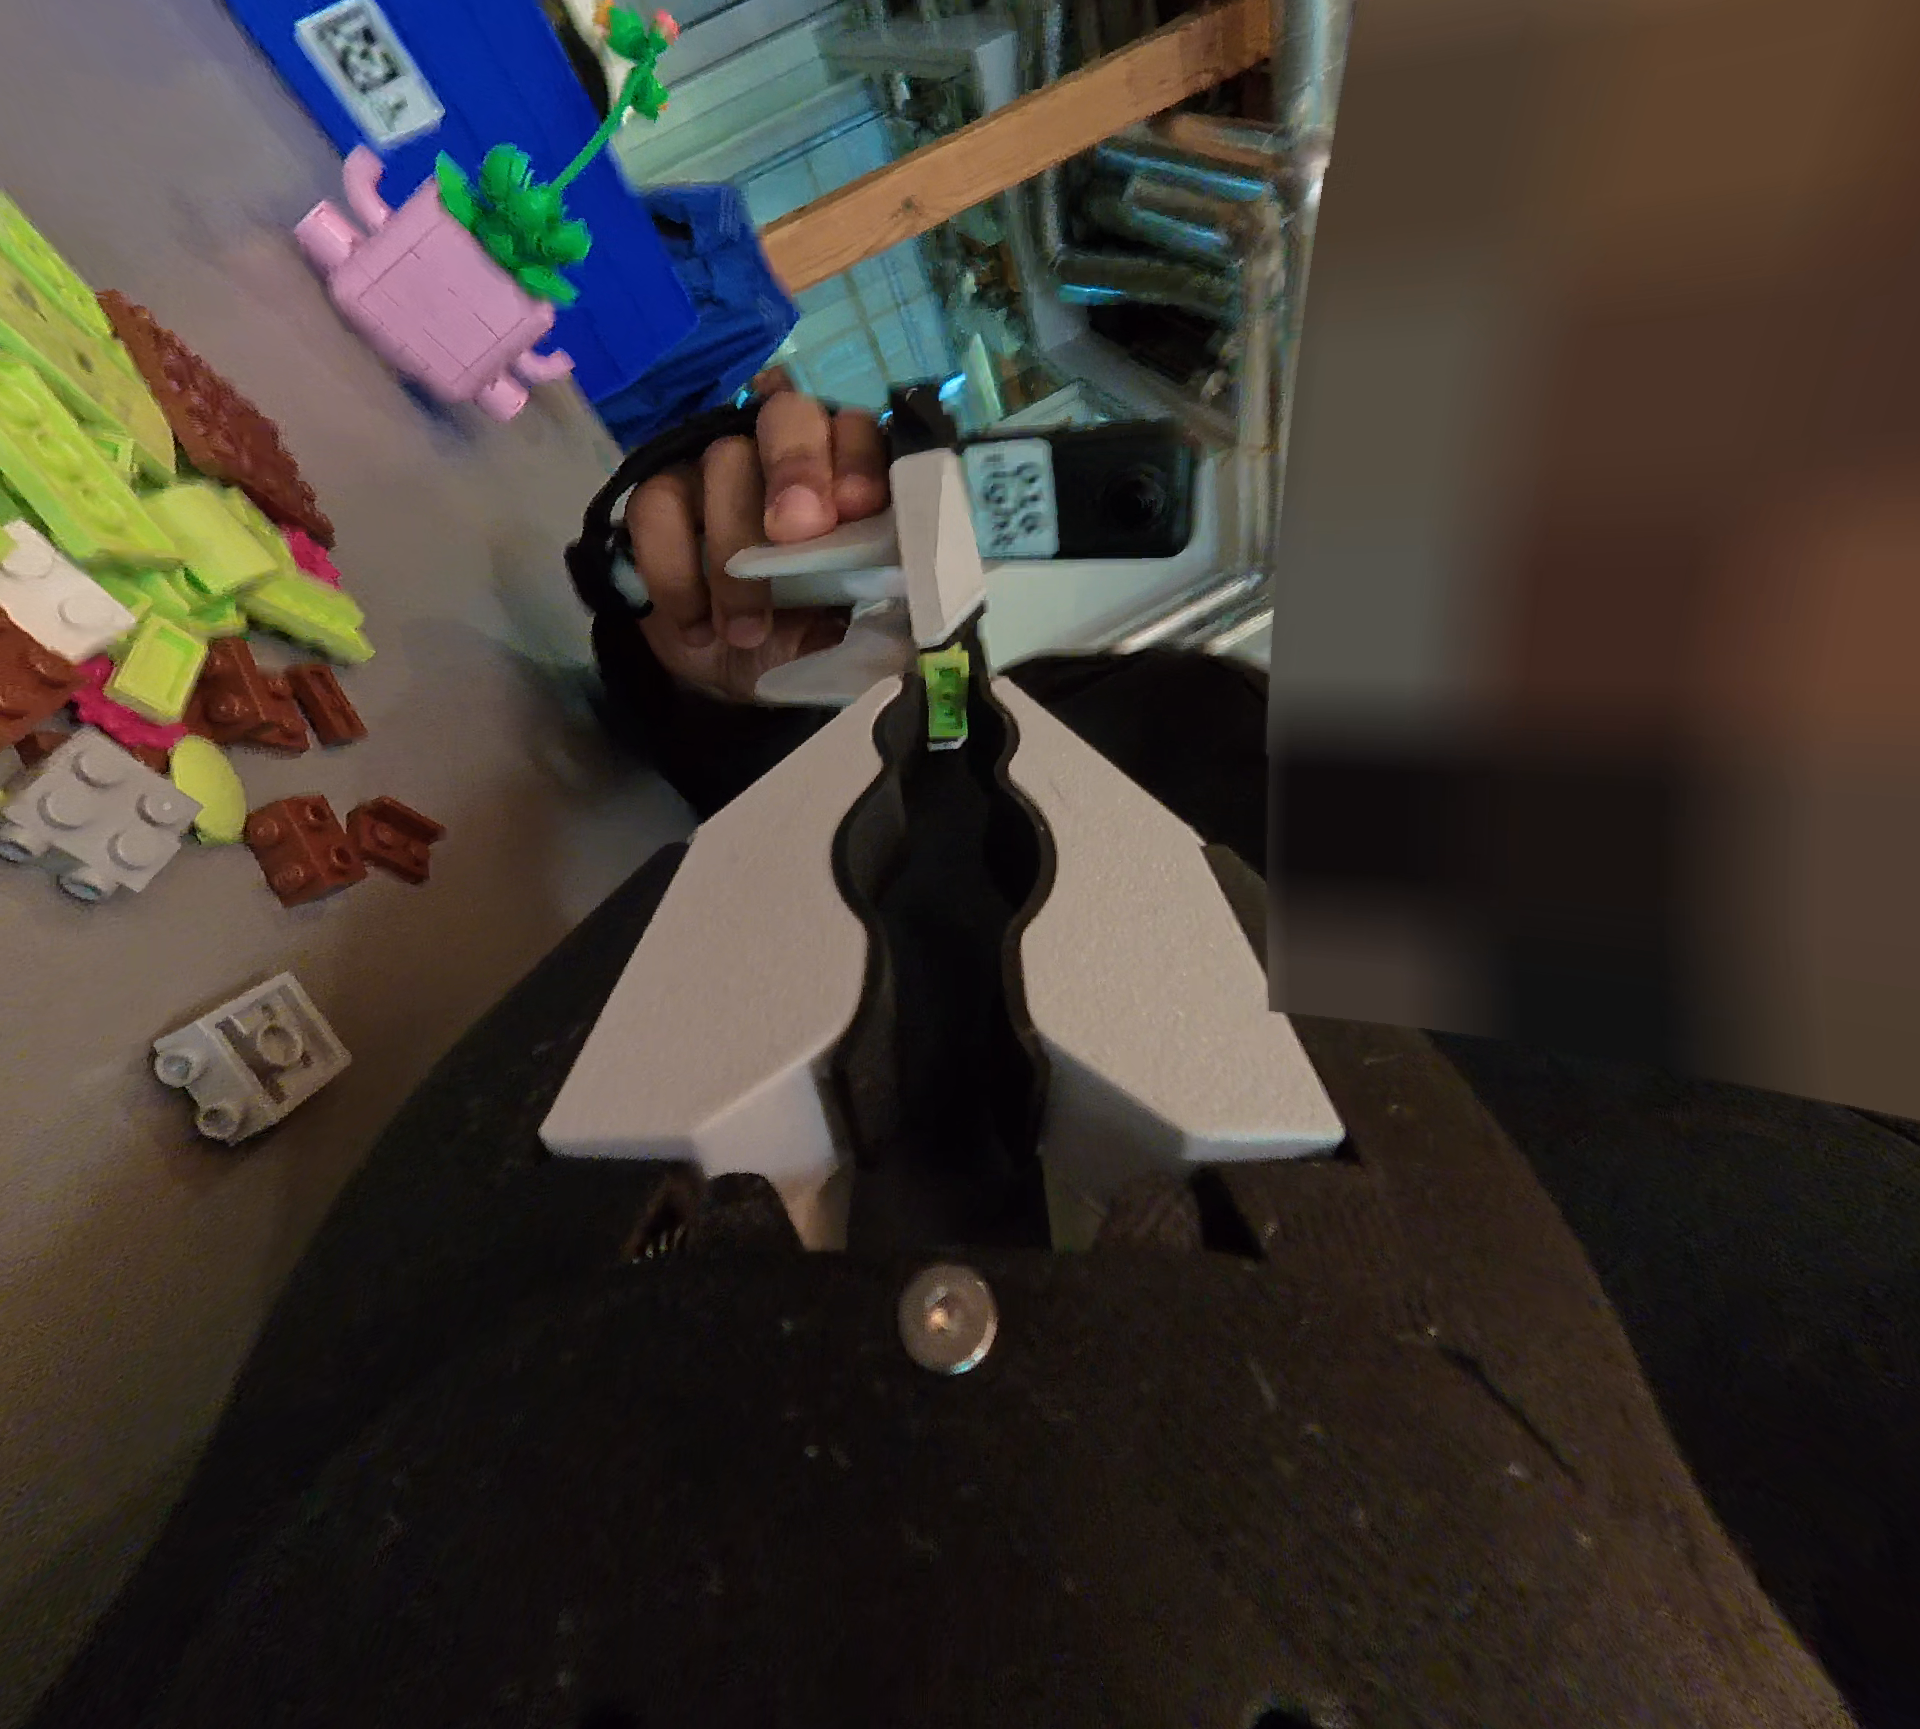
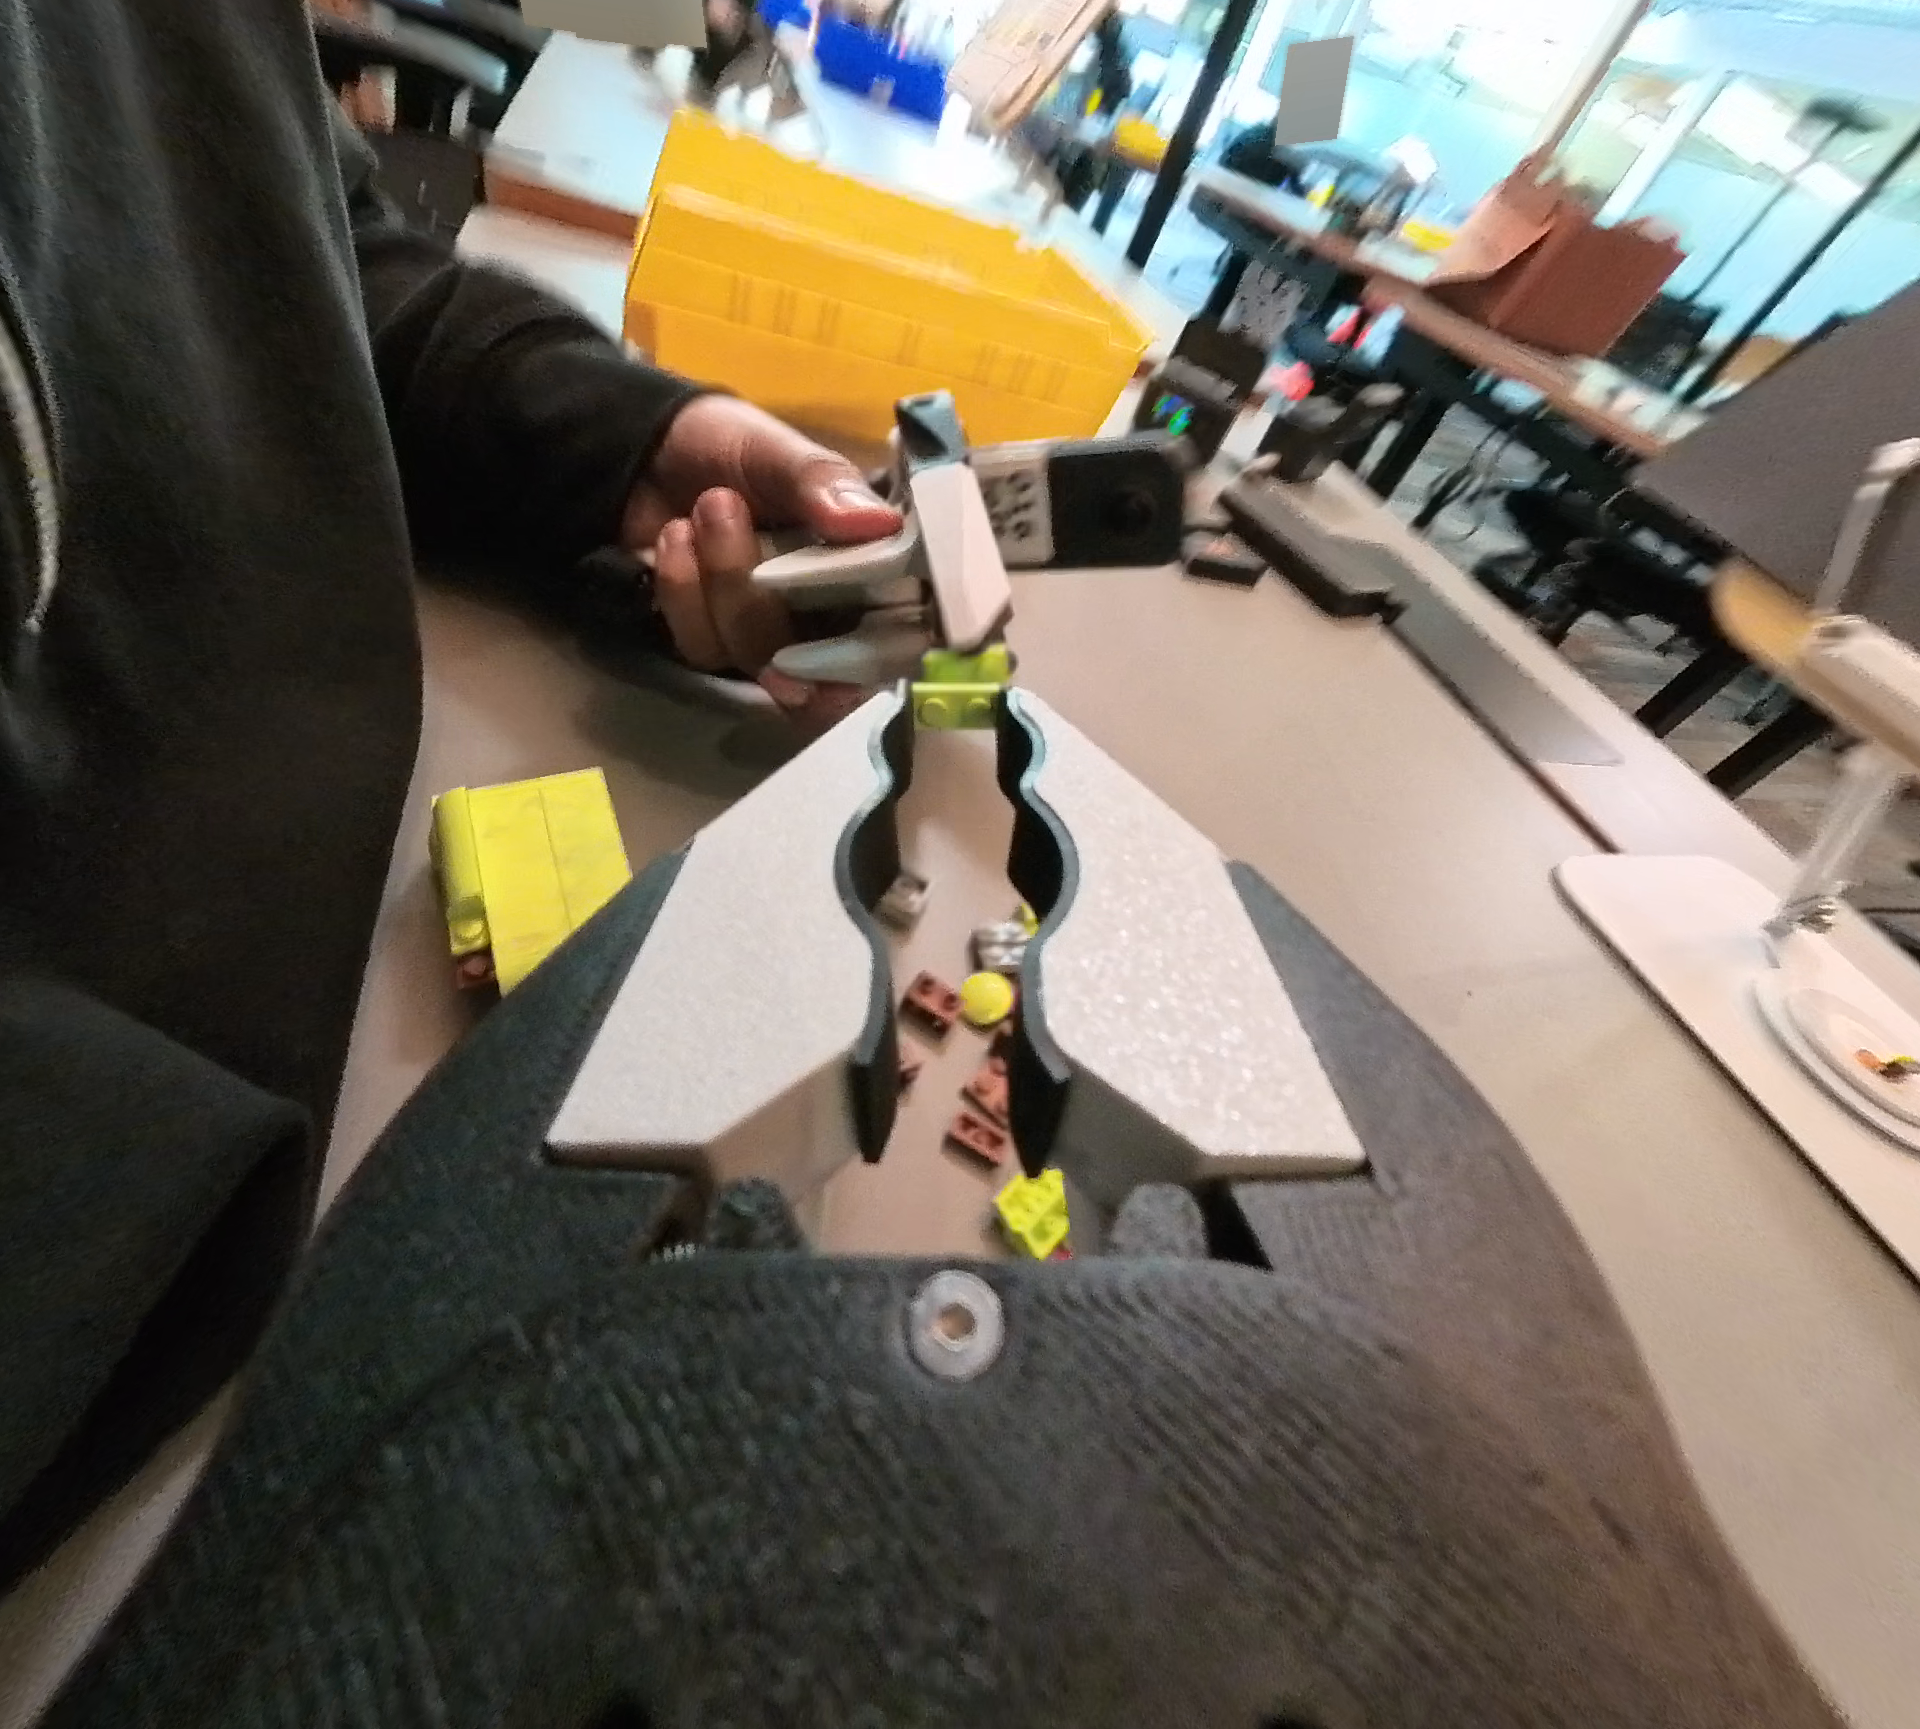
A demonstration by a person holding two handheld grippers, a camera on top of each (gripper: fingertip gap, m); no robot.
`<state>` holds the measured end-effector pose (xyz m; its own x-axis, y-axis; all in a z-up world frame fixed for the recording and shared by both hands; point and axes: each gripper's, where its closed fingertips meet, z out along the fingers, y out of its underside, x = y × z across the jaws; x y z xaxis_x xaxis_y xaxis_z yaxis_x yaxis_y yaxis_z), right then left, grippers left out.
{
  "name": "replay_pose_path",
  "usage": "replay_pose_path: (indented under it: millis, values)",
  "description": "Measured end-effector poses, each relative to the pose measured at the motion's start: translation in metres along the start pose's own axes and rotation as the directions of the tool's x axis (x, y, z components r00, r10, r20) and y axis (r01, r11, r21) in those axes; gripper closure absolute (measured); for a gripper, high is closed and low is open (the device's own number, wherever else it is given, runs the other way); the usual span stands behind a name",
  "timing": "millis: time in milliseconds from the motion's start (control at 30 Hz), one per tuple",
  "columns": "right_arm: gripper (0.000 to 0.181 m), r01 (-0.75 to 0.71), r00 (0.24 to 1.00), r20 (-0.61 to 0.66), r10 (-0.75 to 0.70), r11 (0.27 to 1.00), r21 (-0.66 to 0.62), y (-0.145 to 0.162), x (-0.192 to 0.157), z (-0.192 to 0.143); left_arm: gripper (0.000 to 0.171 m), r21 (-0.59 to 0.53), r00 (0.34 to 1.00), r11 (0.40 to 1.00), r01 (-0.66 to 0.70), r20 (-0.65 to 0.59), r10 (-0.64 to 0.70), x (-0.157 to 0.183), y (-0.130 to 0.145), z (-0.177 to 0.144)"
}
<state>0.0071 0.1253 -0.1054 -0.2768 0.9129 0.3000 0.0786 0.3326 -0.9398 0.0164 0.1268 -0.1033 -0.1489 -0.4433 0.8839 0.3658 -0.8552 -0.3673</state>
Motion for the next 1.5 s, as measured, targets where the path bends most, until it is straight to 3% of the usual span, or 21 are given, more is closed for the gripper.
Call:
replay_pose_path:
  millis: [67, 100, 200, 267, 333, 400, 500, 700, 767, 833, 1000, 1133, 1267, 1400, 1500]
  values:
    - [0.167, -0.085, 0.995, -0.048, 0.091, 0.989, 0.119, -0.013, 0.021, -0.024, 0.166, 0.169, 1.000, 0.986, 0.002, 0.003, -0.002, 0.002, -0.034, -0.036]
    - [0.167, -0.145, 0.987, -0.041, 0.153, 0.977, 0.158, -0.015, 0.030, -0.035, 0.166, 0.189, 0.993, 0.980, -0.068, 0.106, 0.048, -0.007, -0.042, -0.053]
    - [0.167, -0.155, 0.984, -0.065, 0.166, 0.977, 0.146, -0.010, 0.035, -0.033, 0.166, 0.175, 0.985, 0.976, -0.129, 0.135, 0.106, -0.003, -0.044, -0.054]
    - [0.167, -0.128, 0.983, -0.124, 0.135, 0.990, 0.063, 0.004, 0.039, -0.025, 0.166, 0.118, 0.966, 0.975, -0.189, 0.198, 0.164, -0.005, -0.039, -0.046]
    - [0.167, -0.139, 0.975, -0.187, 0.123, 0.988, -0.074, 0.031, 0.048, -0.018, 0.167, 0.036, 0.887, 0.953, -0.301, 0.376, 0.266, -0.022, -0.039, -0.050]
    - [0.167, -0.214, 0.965, -0.194, 0.174, 0.955, -0.206, 0.061, 0.048, -0.009, 0.167, -0.077, 0.765, 0.918, -0.390, 0.528, 0.369, -0.040, -0.039, -0.057]
    - [0.167, -0.249, 0.954, -0.248, 0.170, 0.908, -0.338, 0.088, 0.053, -0.002, 0.167, -0.239, 0.610, 0.869, -0.434, 0.632, 0.478, -0.062, -0.036, -0.056]
    - [0.167, -0.241, 0.941, -0.320, 0.115, 0.888, -0.390, 0.099, 0.070, 0.005, 0.166, -0.380, 0.479, 0.820, -0.428, 0.674, 0.562, -0.091, -0.046, -0.047]
    - [0.165, -0.272, 0.931, -0.337, 0.139, 0.881, -0.388, 0.103, 0.073, 0.006, 0.157, -0.376, 0.478, 0.826, -0.419, 0.682, 0.553, -0.097, -0.049, -0.045]
    - [0.154, -0.285, 0.924, -0.353, 0.148, 0.882, -0.376, 0.104, 0.074, 0.004, 0.129, -0.352, 0.497, 0.842, -0.408, 0.688, 0.528, -0.099, -0.050, -0.044]
    - [0.148, -0.280, 0.911, -0.386, 0.143, 0.904, -0.324, 0.093, 0.076, -0.006, 0.127, -0.334, 0.499, 0.829, -0.449, 0.675, 0.543, -0.086, -0.048, -0.053]
    - [0.147, -0.238, 0.921, -0.369, 0.127, 0.933, -0.270, 0.074, 0.069, -0.010, 0.131, -0.508, 0.483, 0.736, -0.447, 0.555, 0.677, -0.077, -0.018, -0.057]
    - [0.148, -0.183, 0.926, -0.371, 0.062, 0.936, -0.300, 0.071, 0.069, -0.011, 0.132, -0.717, 0.377, 0.564, -0.409, 0.431, 0.820, -0.083, 0.008, -0.066]
    - [0.148, -0.155, 0.933, -0.359, 0.027, 0.930, -0.333, 0.076, 0.066, -0.008, 0.133, -0.760, 0.386, 0.532, -0.375, 0.393, 0.834, -0.091, 0.022, -0.063]
    - [0.149, -0.145, 0.940, -0.342, 0.023, 0.930, -0.338, 0.076, 0.062, -0.005, 0.146, -0.792, 0.313, 0.506, -0.341, 0.412, 0.856, -0.101, 0.020, -0.068]
